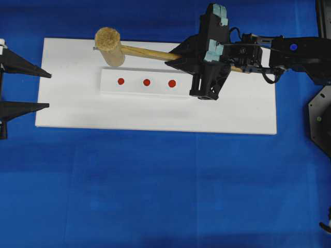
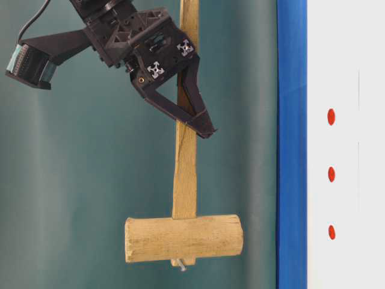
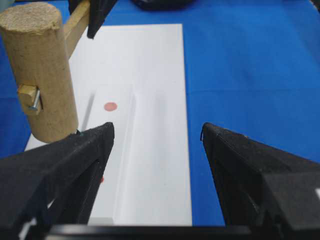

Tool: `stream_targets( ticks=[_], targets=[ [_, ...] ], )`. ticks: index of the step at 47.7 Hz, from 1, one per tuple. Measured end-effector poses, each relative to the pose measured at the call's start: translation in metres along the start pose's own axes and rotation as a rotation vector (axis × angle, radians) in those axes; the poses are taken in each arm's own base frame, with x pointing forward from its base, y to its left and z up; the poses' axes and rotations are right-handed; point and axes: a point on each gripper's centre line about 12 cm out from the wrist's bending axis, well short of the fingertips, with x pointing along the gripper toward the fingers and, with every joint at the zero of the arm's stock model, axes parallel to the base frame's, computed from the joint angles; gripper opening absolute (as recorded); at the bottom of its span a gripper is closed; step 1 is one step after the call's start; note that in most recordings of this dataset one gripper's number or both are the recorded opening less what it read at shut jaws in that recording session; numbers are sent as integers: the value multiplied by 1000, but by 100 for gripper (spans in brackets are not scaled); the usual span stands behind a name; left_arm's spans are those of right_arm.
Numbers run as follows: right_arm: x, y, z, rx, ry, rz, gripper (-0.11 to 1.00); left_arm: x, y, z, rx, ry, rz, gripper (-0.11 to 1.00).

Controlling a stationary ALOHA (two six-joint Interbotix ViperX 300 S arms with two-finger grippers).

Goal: Hit the mark with a hammer.

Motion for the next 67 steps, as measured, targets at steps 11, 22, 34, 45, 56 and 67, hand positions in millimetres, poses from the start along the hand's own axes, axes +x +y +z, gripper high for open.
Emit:
stream_targets(
  ticks=[11, 22, 34, 45, 56, 67],
  targets=[
    [0, 1, 0, -1, -4, 2, 2, 0, 0, 0, 0, 0, 0, 67],
    [20, 8, -31, 7, 59, 22, 2, 0, 0, 0, 0, 2, 0, 67],
    [41, 9, -77, 66, 180, 15, 2, 0, 0, 0, 0, 2, 0, 68],
    [38, 9, -73, 67, 161, 17, 2, 0, 0, 0, -1, 1, -2, 67],
    [8, 11, -41, 50, 40, 33, 2, 0, 0, 1, -2, -2, 0, 67],
    [-44, 10, -27, 38, -64, 44, 2, 0, 0, -1, 0, 3, 0, 67]
  ],
)
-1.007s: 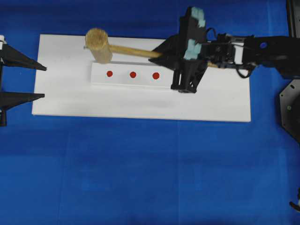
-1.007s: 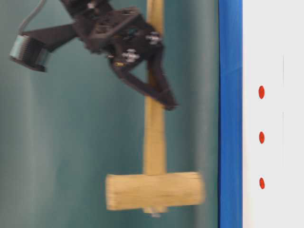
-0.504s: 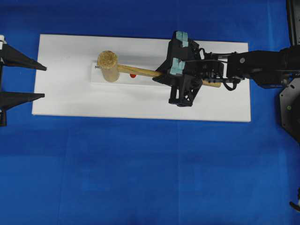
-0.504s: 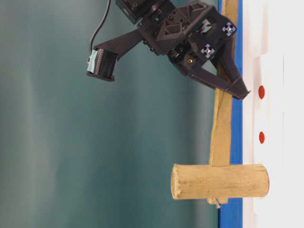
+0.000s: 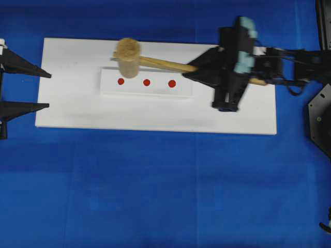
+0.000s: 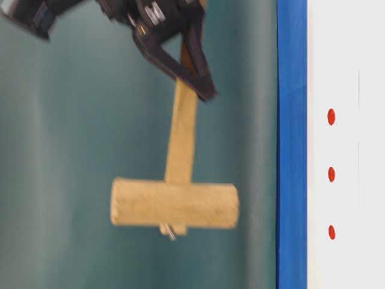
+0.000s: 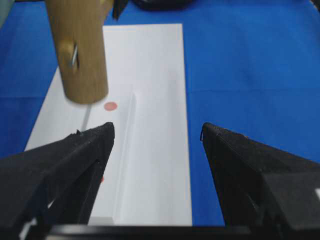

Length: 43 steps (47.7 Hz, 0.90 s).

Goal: Hit the mark with a hammer.

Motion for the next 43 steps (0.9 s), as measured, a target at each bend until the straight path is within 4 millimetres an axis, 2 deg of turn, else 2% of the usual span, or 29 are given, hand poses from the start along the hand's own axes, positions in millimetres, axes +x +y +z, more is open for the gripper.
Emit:
stream_targets(
  ticks=[8, 16, 22, 28, 32, 43],
  targets=[
    [-15, -3, -9, 2, 17, -10, 2, 0, 0, 0, 0, -3, 0, 67],
    [-15, -5, -11, 4, 23, -15, 2, 0, 0, 1, 0, -5, 0, 67],
    [-1, -6, -27, 9, 67, -17, 2, 0, 0, 0, -2, -5, 0, 67],
    [24, -10, -66, 37, 183, -29, 2, 0, 0, 0, -4, -5, -1, 67],
    [33, -12, -79, 53, 225, -39, 2, 0, 0, -1, -5, -2, 0, 67],
    [34, -12, -78, 48, 224, -37, 2, 0, 0, -2, -6, 0, -1, 67]
  ],
)
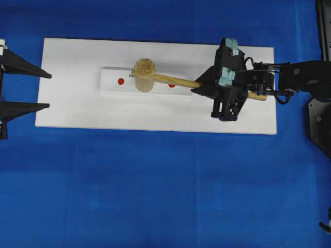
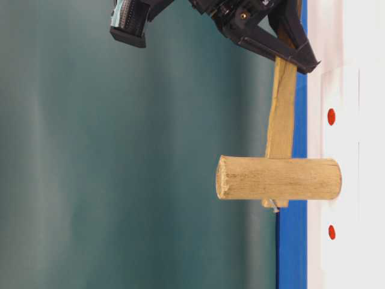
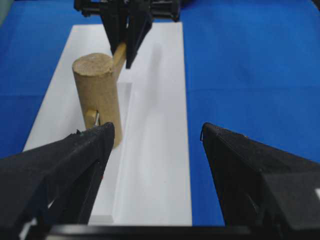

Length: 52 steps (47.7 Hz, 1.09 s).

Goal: Hit the mark with a hammer.

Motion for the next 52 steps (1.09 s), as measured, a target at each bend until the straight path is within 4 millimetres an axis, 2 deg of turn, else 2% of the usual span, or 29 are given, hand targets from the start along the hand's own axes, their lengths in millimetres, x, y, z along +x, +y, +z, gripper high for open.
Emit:
stream_targets(
  ticks=[8, 15, 23, 31, 41, 47, 52],
  targets=[
    [-17, 2, 16, -3, -55, 6, 2, 0, 0, -1, 0, 2, 1, 67],
    [-52, 5, 34, -25, -136, 15, 2, 0, 0, -1, 0, 3, 1, 67],
    [-88, -5, 32, -19, -165, -15, 2, 0, 0, -1, 0, 0, 0, 67],
    [-109, -7, 31, -15, -209, -23, 2, 0, 0, 0, 0, -11, 2, 67],
    [-108, -7, 25, -16, -189, -23, 2, 0, 0, 1, 1, -18, 3, 67],
    [-90, -10, 9, -7, -135, -25, 2, 0, 0, 1, 0, -20, 3, 67],
    [-68, -11, -15, 19, -75, -20, 2, 0, 0, 1, 0, -23, 3, 67]
  ],
)
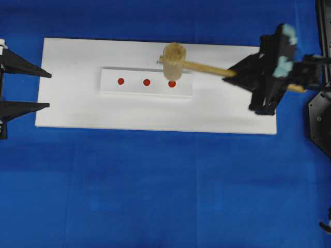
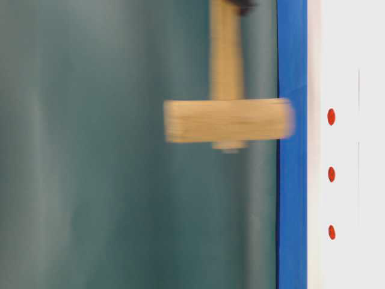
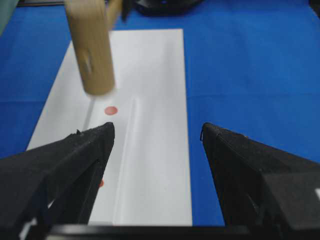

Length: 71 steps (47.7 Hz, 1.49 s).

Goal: Hit the mark with a hammer.

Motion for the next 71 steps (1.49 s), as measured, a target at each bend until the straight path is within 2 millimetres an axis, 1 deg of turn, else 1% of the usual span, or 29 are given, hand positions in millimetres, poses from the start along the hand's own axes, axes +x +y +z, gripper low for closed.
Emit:
stream_targets(
  ticks=[5, 9, 16, 19, 24, 37, 43, 51, 59, 65, 71],
  targets=[
    [19, -3, -25, 41, 82, -13, 2, 0, 0, 0, 0, 2, 0, 67],
    [27, -4, -36, 49, 131, -23, 2, 0, 0, 0, 0, 0, 0, 67],
    [28, -5, -34, 53, 132, -25, 2, 0, 0, 0, 2, 2, 0, 67],
    [26, -4, -30, 51, 120, -23, 2, 0, 0, 0, 0, 0, 0, 67],
    [19, -2, -17, 50, 74, -14, 2, 0, 0, 1, 0, -2, -1, 67],
    [-15, 9, 28, 4, -55, 18, 2, 0, 0, 0, 0, 2, 0, 68],
    [-19, 10, 35, -6, -57, 17, 2, 0, 0, 0, -2, 0, 0, 67],
    [-15, 12, 39, -11, -51, 22, 2, 0, 0, 0, -2, 0, 2, 68],
    [-3, 24, 48, -30, -43, 52, 2, 0, 2, 0, -2, 2, 10, 69],
    [11, 35, 61, -42, -46, 74, 2, 0, 3, 0, -3, 1, 15, 69],
    [31, 42, 75, -48, -42, 80, 2, 0, 3, 0, -6, 2, 15, 69]
  ],
)
